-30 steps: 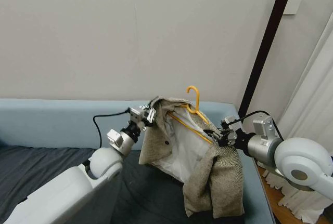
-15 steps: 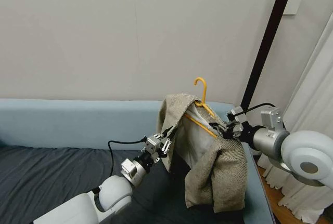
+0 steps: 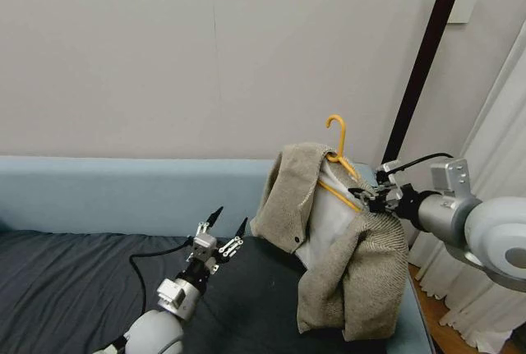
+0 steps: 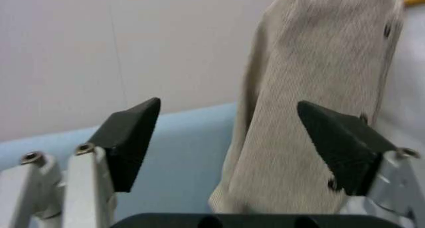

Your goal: Pick up the clothes from the sofa and hang them on the clothes hanger.

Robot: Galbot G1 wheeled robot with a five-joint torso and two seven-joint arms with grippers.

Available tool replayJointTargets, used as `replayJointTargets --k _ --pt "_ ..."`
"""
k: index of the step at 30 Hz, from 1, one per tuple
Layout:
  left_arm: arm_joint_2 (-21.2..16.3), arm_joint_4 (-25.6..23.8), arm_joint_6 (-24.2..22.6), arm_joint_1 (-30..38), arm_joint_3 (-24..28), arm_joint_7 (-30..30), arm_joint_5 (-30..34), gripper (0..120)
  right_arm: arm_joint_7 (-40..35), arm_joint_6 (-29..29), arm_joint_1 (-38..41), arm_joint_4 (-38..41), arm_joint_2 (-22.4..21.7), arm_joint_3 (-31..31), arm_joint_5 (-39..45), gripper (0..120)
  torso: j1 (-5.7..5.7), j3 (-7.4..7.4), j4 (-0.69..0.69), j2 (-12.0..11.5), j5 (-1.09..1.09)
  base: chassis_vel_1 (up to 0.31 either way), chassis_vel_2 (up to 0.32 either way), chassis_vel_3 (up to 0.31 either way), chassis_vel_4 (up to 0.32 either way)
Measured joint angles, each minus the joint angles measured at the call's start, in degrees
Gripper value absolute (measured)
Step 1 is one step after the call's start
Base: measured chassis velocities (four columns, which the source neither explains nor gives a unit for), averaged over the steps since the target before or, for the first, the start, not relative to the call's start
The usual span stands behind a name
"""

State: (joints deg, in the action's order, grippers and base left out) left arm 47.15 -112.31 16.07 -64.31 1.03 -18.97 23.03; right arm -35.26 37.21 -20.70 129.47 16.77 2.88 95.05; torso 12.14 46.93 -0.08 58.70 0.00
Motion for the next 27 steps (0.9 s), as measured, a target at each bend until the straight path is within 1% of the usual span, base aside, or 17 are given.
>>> replayJointTargets --k 1,2,3,5,7,11,12,13,14,16,17,18,19,21,23,24,27 --pt "0.0 0.0 0.0 0.0 0.0 0.0 0.0 88 0.0 0.0 0.0 0.0 0.0 0.0 0.0 9 0.0 0.0 0.0 0.0 0.0 0.0 0.0 0.0 0.0" --pt "1.0 -0.8 0.7 -4.2 -2.4 -0.2 -0.7 92 -3.8 1.5 0.4 0.4 -0.8 -2.0 3.1 9 0.0 -0.01 0.0 0.0 0.0 0.0 0.0 0.0 0.0" --pt "1.7 -1.3 1.0 -6.5 -3.5 -0.3 -0.8 97 -6.0 2.2 0.9 0.7 -1.3 -2.7 4.5 9 0.0 0.0 0.0 0.0 0.0 0.0 0.0 0.0 0.0" --pt "3.0 -2.1 1.5 -10.2 -4.7 -0.3 -1.1 100 -9.6 3.4 1.1 1.4 -2.9 -4.4 6.4 9 0.0 0.0 0.0 0.0 0.0 0.0 0.0 0.0 0.0" --pt "3.9 -2.5 1.9 -12.0 -5.4 -0.3 -1.4 100 -10.7 3.8 1.1 1.7 -3.9 -5.2 7.1 9 0.0 0.0 0.0 0.0 0.01 0.0 0.0 0.0 0.0" --pt "7.4 -3.1 3.0 -18.0 -7.3 -0.4 -3.5 100 -13.6 4.2 1.2 1.7 -6.7 -6.8 9.1 9 0.0 -0.01 -0.03 0.0 0.01 0.0 0.0 0.0 0.0" --pt "9.9 -3.0 4.0 -21.5 -8.6 -0.4 -4.4 100 -14.6 4.3 1.3 0.9 -7.8 -7.5 9.3 9 0.0 -0.01 -0.02 0.0 0.04 0.0 0.0 0.0 0.0" --pt "9.9 -3.0 4.0 -21.5 -8.6 -0.4 -4.4 100 -14.6 4.3 1.3 0.9 -7.8 -7.5 9.3 9 0.0 -0.01 -0.02 0.0 0.04 0.0 0.0 0.0 0.0" --pt "11.7 -2.7 4.7 -23.3 -9.3 -0.4 -4.9 100 -14.8 4.3 1.4 0.4 -8.2 -7.7 9.1 9 0.0 -0.01 -0.01 0.0 0.02 0.0 0.0 0.0 0.0" --pt "16.0 -1.5 7.0 -27.5 -11.6 0.2 -6.3 100 -15.0 4.4 1.6 -1.1 -8.6 -8.3 6.7 9 0.0 0.0 -0.01 0.0 0.0 0.0 0.0 0.0 0.0" --pt "17.1 -1.2 7.6 -28.4 -12.4 0.4 -6.7 100 -15.0 4.4 1.6 -1.5 -8.6 -8.3 5.8 9 -0.01 -0.01 -0.01 0.0 0.01 0.0 0.0 0.0 0.0" --pt "17.1 -1.2 7.6 -28.4 -12.4 0.4 -6.7 100 -15.0 4.4 1.6 -1.5 -8.6 -8.3 5.8 9 -0.01 -0.01 -0.01 0.0 0.01 0.0 0.0 0.0 0.0" --pt "19.3 -0.9 9.2 -30.5 -14.1 1.0 -7.3 100 -14.9 4.4 1.5 -2.4 -8.1 -8.4 3.2 9 -0.01 -0.01 -0.02 0.0 0.0 0.0 0.0 0.0 0.0" --pt "21.2 -1.0 10.6 -32.8 -16.3 1.6 -7.5 100 -14.4 4.4 1.1 -3.9 -7.0 -8.5 -0.1 9 0.0 0.0 -0.01 0.0 0.01 0.0 0.0 0.0 0.0" --pt "23.9 -1.8 12.8 -36.0 -19.0 2.6 -8.8 100 -13.8 4.5 0.1 -7.2 -5.4 -9.5 -4.0 9 0.0 0.01 0.03 0.0 0.03 0.0 0.0 0.0 0.0" --pt "23.9 -1.8 12.8 -36.0 -19.0 2.6 -8.8 100 -13.8 4.5 0.1 -7.2 -5.4 -9.5 -4.0 9 0.0 0.01 0.03 0.0 0.03 0.0 0.0 0.0 0.0" --pt "25.8 -3.0 14.5 -38.3 -20.4 2.9 -10.6 100 -13.0 4.5 -0.8 -10.9 -4.2 -11.2 -7.1 9 0.0 0.01 -0.01 0.0 0.02 0.0 0.0 0.0 0.0"
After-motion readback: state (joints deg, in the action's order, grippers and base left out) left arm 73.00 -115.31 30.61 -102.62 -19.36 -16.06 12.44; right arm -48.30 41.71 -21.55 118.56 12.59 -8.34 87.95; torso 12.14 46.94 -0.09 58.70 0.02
